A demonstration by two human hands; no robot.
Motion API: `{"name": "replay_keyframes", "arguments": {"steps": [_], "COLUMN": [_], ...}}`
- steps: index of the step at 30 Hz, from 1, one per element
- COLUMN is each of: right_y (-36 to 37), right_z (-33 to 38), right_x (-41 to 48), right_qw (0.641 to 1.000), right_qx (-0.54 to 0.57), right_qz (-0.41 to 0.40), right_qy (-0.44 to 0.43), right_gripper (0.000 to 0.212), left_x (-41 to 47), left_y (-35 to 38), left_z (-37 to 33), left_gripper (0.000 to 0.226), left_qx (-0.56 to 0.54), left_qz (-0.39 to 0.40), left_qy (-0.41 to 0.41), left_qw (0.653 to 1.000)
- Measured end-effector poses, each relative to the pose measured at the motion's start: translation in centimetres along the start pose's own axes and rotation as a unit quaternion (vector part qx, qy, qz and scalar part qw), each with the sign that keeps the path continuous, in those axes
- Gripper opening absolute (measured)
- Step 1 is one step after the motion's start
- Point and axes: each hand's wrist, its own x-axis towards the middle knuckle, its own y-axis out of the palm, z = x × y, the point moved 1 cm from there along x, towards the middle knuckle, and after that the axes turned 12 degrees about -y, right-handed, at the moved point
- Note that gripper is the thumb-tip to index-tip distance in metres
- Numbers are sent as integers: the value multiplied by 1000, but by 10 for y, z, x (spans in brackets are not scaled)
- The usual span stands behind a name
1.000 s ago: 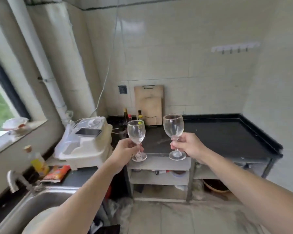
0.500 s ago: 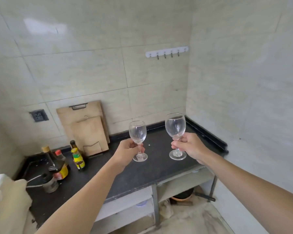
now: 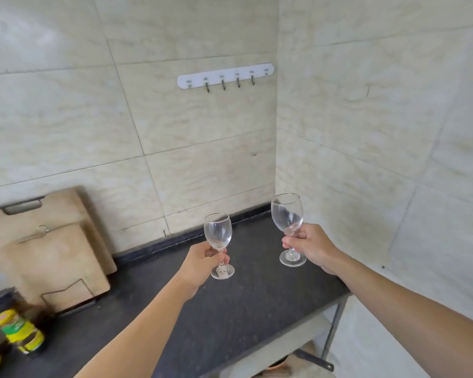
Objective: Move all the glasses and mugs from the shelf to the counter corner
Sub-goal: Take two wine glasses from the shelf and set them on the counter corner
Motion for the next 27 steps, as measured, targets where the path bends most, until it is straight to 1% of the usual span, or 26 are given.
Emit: {"name": "replay_keyframes", "arguments": {"steps": [4, 10, 13, 17, 20, 23, 25, 26, 27], "right_y": [-17, -13, -5, 6, 14, 22, 30, 33, 37], "right_z": [-22, -72, -103, -150, -186, -222, -249, -262, -275], "right_x": [72, 162, 204, 260, 299, 335, 359, 371, 383], "right_qw": [1000, 999, 997, 994, 991, 988, 987, 987, 987], "right_qx": [-11, -17, -22, -38, -55, -66, -72, -73, -74], "right_qz": [4, -10, -17, -15, -14, -17, -19, -26, -35], "right_qy": [14, 48, 74, 105, 119, 136, 142, 141, 141], "right_gripper": [12, 10, 11, 5, 9, 10, 4, 4, 9], "left_x": [58, 151, 207, 289, 350, 402, 437, 453, 469], "left_y": [8, 10, 12, 18, 29, 43, 52, 56, 61], "left_z": [-11, -3, 8, 24, 39, 55, 66, 71, 77], "left_gripper": [11, 14, 12, 4, 5, 12, 8, 6, 6], "left_qx": [-23, -30, -29, -21, -10, -5, -4, -7, -13], "left_qz": [-29, -43, -50, -49, -48, -43, -43, -45, -48], "left_qy": [-25, -77, -96, -122, -144, -169, -176, -179, -182], "left_qw": [999, 996, 994, 991, 988, 985, 983, 983, 982]}}
